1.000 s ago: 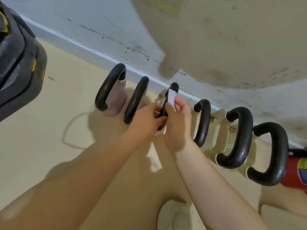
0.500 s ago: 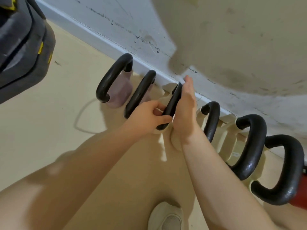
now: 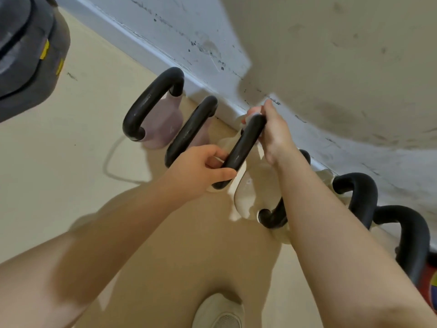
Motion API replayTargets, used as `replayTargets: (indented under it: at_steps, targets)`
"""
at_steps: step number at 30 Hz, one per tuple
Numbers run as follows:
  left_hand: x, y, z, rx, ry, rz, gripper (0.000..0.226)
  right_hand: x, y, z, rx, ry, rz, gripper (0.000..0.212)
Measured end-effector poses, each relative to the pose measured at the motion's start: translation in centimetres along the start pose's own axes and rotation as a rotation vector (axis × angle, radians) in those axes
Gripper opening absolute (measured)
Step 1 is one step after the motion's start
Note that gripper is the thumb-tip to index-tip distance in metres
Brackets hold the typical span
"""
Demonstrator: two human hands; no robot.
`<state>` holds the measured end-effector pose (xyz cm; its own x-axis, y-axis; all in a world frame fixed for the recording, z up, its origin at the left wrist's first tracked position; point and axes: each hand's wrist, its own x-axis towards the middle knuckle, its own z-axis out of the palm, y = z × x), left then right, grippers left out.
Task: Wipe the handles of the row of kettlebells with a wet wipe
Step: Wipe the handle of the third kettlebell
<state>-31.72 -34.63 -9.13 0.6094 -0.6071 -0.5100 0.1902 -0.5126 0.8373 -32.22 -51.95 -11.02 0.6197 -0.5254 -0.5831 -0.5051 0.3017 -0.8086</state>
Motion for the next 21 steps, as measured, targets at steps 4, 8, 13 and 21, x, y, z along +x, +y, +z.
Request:
replayTargets:
  at_steps: [4, 8, 13, 21]
  targets:
    - [-0.2, -0.3, 0.5, -0.075, 0.040, 0.005, 0.017, 0.0, -2.1, -0.3, -0.417, -0.141, -0.138, 0.056]
    - [-0.3, -0.4, 1.0, -0.150, 0.060, 0.007, 0.014, -1.0, -2.6, -0.3, -1.078, -0.281, -0.404, 0.062]
    - [-0.1, -0.6, 0.4, -0.102, 0.087, 0.001, 0.018, 1.1, -2.9, -0.3, -1.005, -0.244, -0.363, 0.059]
    - [-0.1, -0.8, 0.8, -0.143, 0.088, -0.012, 0.027, -3.0, -2.7, 1.7, -1.741, -0.413, -0.627, 0.074]
